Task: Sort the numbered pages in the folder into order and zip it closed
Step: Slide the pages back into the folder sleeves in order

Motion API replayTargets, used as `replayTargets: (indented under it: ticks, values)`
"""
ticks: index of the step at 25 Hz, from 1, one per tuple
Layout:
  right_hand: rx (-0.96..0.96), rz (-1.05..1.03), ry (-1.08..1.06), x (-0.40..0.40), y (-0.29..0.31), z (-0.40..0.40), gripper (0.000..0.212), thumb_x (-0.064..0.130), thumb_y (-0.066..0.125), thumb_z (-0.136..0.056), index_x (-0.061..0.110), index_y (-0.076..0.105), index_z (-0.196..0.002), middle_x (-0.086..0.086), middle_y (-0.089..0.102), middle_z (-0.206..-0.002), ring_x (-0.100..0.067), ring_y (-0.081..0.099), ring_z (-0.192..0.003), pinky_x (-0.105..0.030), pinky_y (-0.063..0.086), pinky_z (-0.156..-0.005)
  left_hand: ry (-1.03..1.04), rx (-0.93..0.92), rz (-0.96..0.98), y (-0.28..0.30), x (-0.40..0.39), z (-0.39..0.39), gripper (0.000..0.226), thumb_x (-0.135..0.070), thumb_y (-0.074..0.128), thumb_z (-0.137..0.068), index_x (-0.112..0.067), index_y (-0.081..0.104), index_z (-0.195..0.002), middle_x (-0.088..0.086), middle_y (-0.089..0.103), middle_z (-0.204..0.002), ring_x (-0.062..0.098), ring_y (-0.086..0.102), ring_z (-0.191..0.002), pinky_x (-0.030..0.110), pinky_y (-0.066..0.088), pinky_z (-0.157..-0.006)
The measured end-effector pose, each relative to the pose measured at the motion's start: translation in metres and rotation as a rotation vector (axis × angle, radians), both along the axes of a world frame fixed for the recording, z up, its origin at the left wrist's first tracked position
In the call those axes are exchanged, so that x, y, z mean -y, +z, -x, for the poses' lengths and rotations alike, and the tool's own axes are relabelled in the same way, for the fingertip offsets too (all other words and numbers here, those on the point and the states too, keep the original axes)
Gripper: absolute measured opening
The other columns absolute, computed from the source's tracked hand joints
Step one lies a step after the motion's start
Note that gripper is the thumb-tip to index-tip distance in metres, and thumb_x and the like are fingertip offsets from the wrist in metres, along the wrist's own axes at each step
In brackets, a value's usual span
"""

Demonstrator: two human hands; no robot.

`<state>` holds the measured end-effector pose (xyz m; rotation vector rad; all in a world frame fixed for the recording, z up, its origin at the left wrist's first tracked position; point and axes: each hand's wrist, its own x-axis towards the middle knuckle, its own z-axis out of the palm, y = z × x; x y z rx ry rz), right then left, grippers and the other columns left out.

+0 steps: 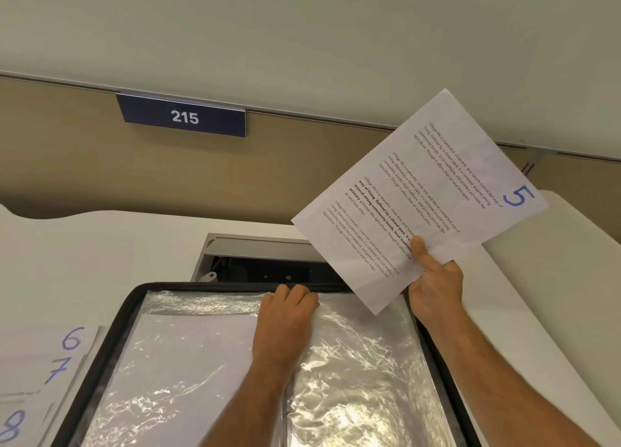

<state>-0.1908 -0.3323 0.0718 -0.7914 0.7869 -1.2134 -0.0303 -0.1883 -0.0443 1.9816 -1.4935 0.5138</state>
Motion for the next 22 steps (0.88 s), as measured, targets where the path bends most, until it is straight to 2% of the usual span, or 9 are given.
replayTargets:
  ticks: [4, 6, 8, 12, 16, 18, 20, 22]
  values:
    - [0.023, 0.005, -0.028, 0.007, 0.001, 0.001, 0.043, 0.005, 0.070, -0.088, 0.005, 0.063, -0.130, -0.009, 0.072, -0.120, -0.026, 0.069, -0.112, -0.042, 0.059, -0.089, -0.024, 0.015, -0.074, 0.000, -0.001, 0.001, 0.058, -0.012, 0.097, -0.051, -0.020, 0.075, -0.104, -0.004, 0.073, -0.093, 0.019, 0.063, -0.075, 0.034, 0.050, -0.064]
    - [0.029, 0.022, -0.035, 0.009, 0.001, -0.001, 0.046, 0.005, 0.070, -0.088, 0.006, 0.061, -0.133, -0.009, 0.070, -0.124, -0.025, 0.068, -0.114, -0.047, 0.053, -0.099, -0.045, 0.007, -0.079, -0.001, -0.002, 0.001, 0.057, -0.012, 0.096, -0.051, -0.020, 0.074, -0.103, -0.005, 0.074, -0.091, 0.018, 0.062, -0.072, 0.033, 0.049, -0.065]
    - [0.037, 0.049, -0.035, 0.010, 0.001, -0.004, 0.047, 0.005, 0.070, -0.088, 0.006, 0.060, -0.134, -0.009, 0.069, -0.126, -0.024, 0.067, -0.116, -0.047, 0.051, -0.103, -0.057, 0.002, -0.073, 0.000, -0.003, 0.002, 0.053, -0.008, 0.093, -0.051, -0.020, 0.071, -0.098, -0.006, 0.072, -0.091, 0.017, 0.058, -0.071, 0.031, 0.046, -0.064]
    - [0.089, 0.064, -0.028, 0.009, 0.004, -0.014, 0.052, 0.009, 0.073, -0.085, 0.008, 0.060, -0.134, -0.009, 0.068, -0.128, -0.023, 0.066, -0.118, -0.047, 0.048, -0.107, -0.072, 0.001, -0.048, 0.001, -0.002, 0.002, 0.042, 0.000, 0.087, -0.054, -0.017, 0.068, -0.087, -0.003, 0.066, -0.092, 0.018, 0.053, -0.071, 0.030, 0.044, -0.061]
    - [0.115, 0.059, 0.019, 0.002, -0.002, -0.027, 0.049, 0.007, 0.070, -0.088, 0.013, 0.059, -0.136, -0.005, 0.068, -0.129, -0.022, 0.064, -0.121, -0.042, 0.050, -0.104, -0.124, -0.046, -0.074, 0.002, -0.002, 0.003, 0.043, 0.000, 0.089, -0.051, -0.019, 0.065, -0.081, -0.005, 0.061, -0.073, 0.015, 0.051, -0.058, 0.026, 0.043, -0.044]
    - [0.135, 0.056, 0.047, -0.004, -0.006, -0.034, 0.053, 0.005, 0.069, -0.087, 0.012, 0.056, -0.138, -0.005, 0.067, -0.131, -0.023, 0.064, -0.122, -0.040, 0.053, -0.101, -0.118, -0.073, -0.074, 0.003, -0.003, 0.004, 0.042, -0.004, 0.091, -0.054, -0.021, 0.062, -0.079, -0.006, 0.059, -0.065, 0.014, 0.050, -0.052, 0.026, 0.040, -0.041]
    - [0.146, 0.059, 0.054, -0.010, -0.008, -0.040, 0.060, 0.006, 0.070, -0.084, 0.011, 0.053, -0.141, -0.005, 0.067, -0.131, -0.021, 0.065, -0.119, -0.039, 0.055, -0.099, -0.118, -0.074, -0.066, 0.005, -0.002, 0.004, 0.040, -0.006, 0.091, -0.057, -0.020, 0.062, -0.081, -0.006, 0.061, -0.069, 0.014, 0.050, -0.053, 0.027, 0.040, -0.042]
    - [0.158, 0.056, 0.059, -0.015, -0.010, -0.045, 0.063, 0.007, 0.071, -0.081, 0.012, 0.052, -0.141, -0.005, 0.067, -0.131, -0.020, 0.066, -0.117, -0.037, 0.056, -0.096, -0.124, -0.064, -0.079, 0.005, -0.002, 0.004, 0.038, -0.006, 0.091, -0.059, -0.018, 0.064, -0.084, -0.003, 0.064, -0.083, 0.013, 0.052, -0.059, 0.026, 0.045, -0.044]
